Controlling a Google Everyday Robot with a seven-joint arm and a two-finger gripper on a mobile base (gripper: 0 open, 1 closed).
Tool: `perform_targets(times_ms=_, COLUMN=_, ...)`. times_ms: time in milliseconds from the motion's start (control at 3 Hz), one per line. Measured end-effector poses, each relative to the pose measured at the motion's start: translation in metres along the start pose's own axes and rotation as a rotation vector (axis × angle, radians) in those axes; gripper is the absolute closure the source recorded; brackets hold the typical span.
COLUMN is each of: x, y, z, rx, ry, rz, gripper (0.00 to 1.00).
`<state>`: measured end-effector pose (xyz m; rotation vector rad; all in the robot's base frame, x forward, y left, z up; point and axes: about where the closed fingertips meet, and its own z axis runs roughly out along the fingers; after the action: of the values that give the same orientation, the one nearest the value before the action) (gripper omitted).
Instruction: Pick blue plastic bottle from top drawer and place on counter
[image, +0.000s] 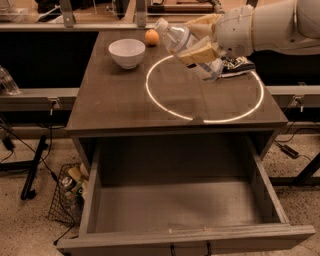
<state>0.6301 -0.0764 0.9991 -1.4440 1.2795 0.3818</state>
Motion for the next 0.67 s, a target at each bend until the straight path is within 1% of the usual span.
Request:
perform_targets(times_ms=333, x=-0.001, y=-0.005, z=0.001, rx=0.030, ry=-0.035, rz=0.013, gripper=1.00)
perform_targets(times_ms=667, x=-0.010, y=-0.023, z=-0.001, rx=0.118, ry=-0.130, rz=0.046, gripper=1.00)
